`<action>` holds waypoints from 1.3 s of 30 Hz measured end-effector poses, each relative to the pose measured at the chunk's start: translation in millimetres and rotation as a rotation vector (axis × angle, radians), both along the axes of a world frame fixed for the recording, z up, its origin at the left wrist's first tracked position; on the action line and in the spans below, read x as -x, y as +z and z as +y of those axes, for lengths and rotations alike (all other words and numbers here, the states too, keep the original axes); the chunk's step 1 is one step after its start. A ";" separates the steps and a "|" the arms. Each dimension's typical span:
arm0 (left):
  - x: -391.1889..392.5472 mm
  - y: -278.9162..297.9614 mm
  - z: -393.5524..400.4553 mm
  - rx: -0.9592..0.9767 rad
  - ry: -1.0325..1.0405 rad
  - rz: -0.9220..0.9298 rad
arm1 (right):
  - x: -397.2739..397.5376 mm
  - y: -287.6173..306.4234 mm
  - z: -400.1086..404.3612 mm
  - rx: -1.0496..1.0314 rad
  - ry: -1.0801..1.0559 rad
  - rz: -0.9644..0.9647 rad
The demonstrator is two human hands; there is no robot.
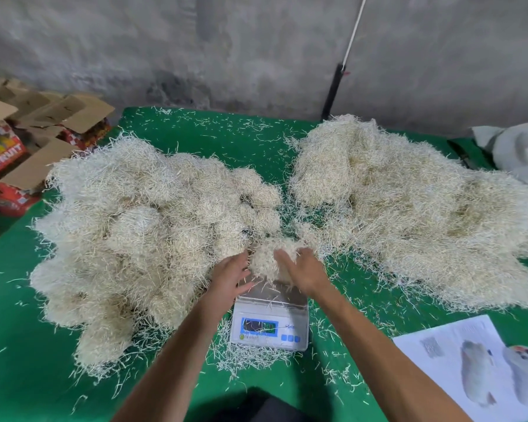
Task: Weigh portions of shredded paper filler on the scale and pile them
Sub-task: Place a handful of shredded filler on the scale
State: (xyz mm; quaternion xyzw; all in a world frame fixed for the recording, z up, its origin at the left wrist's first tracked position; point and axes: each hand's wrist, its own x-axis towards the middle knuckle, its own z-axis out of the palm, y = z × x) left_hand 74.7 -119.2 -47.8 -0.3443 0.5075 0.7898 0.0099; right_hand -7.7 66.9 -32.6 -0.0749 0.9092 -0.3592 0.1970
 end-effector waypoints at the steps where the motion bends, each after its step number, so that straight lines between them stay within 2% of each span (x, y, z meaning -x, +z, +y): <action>1: -1.1 -1.5 -0.5 0.012 -0.001 -0.016 | -1.2 -2.7 4.7 -0.179 0.067 0.070; 2: -2.8 -1.8 -0.7 0.036 -0.011 -0.028 | -0.9 -5.7 9.6 -0.308 0.080 0.132; 4: -5.5 -5.2 -1.6 0.067 -0.004 -0.035 | -1.8 -7.1 17.7 -0.357 0.003 0.217; 7: -9.1 -8.9 -2.7 0.071 0.034 -0.024 | -5.3 -5.8 23.9 -0.233 -0.130 0.306; 11: -14.1 -10.0 -2.6 0.032 0.023 0.001 | -9.1 -3.0 28.6 -0.038 -0.163 0.347; 15: -20.2 -14.0 -0.9 0.021 -0.011 0.025 | -13.7 -3.9 34.5 0.058 -0.178 0.354; 34: -27.3 -19.3 5.8 -0.022 -0.014 0.021 | -27.6 -15.6 25.3 0.173 -0.181 0.260; 37: -25.9 -14.7 2.2 0.012 0.021 -0.010 | -24.1 -13.5 24.6 0.195 -0.187 0.251; 39: -24.5 -11.1 0.5 0.107 0.009 -0.009 | -19.1 -12.9 23.3 0.193 -0.191 0.248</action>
